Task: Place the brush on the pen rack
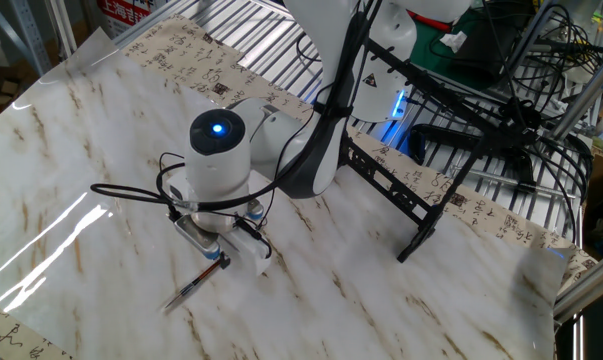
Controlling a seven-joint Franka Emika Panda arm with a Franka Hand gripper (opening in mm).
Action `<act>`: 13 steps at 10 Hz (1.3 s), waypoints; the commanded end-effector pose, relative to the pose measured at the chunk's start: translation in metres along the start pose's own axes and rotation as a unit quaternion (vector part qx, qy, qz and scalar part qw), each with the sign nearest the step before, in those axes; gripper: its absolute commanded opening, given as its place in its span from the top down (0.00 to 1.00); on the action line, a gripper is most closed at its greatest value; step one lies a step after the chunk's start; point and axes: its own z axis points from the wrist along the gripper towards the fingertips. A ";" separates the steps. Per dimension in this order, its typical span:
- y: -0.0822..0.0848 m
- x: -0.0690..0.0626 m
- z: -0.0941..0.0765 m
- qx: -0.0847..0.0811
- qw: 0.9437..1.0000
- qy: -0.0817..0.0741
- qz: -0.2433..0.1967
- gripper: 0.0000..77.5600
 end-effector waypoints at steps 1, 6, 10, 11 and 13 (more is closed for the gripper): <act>-0.001 -0.002 0.000 0.000 1.000 -0.002 -0.001 0.00; -0.001 -0.002 0.000 0.000 1.000 -0.002 -0.001 0.00; 0.002 -0.003 0.013 -0.002 1.000 -0.001 -0.007 0.00; 0.002 -0.003 0.013 -0.003 1.000 0.000 -0.006 0.00; 0.002 -0.003 0.013 -0.002 1.000 0.000 -0.005 0.00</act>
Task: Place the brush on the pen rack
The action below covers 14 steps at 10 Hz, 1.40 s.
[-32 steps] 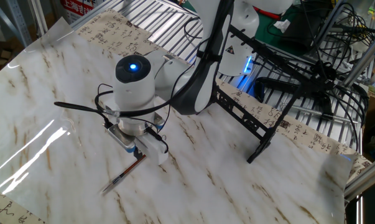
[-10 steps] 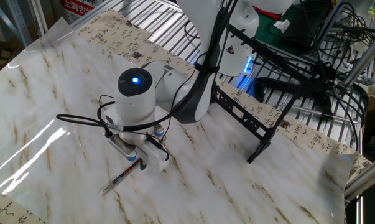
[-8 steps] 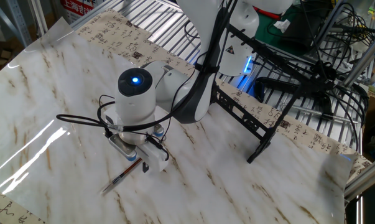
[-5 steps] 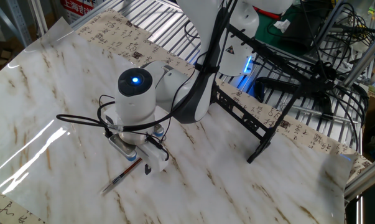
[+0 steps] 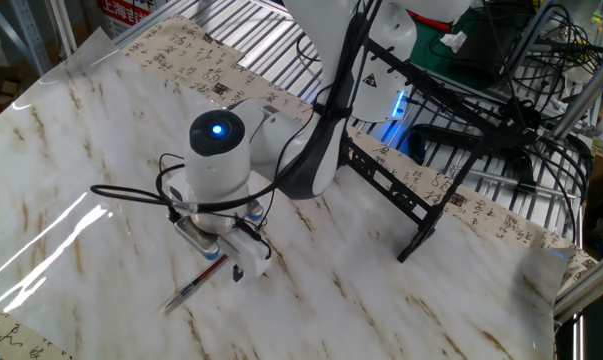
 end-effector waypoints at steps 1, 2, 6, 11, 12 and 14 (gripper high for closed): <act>0.002 -0.001 0.005 -0.001 1.000 0.000 -0.001 0.00; 0.002 -0.001 0.005 -0.001 1.000 0.000 -0.001 0.00; 0.002 -0.001 0.005 -0.001 1.000 0.001 -0.004 0.00; 0.002 -0.001 0.005 0.000 1.000 0.002 -0.008 0.00; 0.002 -0.001 0.006 0.000 1.000 0.001 -0.008 0.00; 0.002 -0.001 0.006 0.004 1.000 -0.002 -0.007 0.00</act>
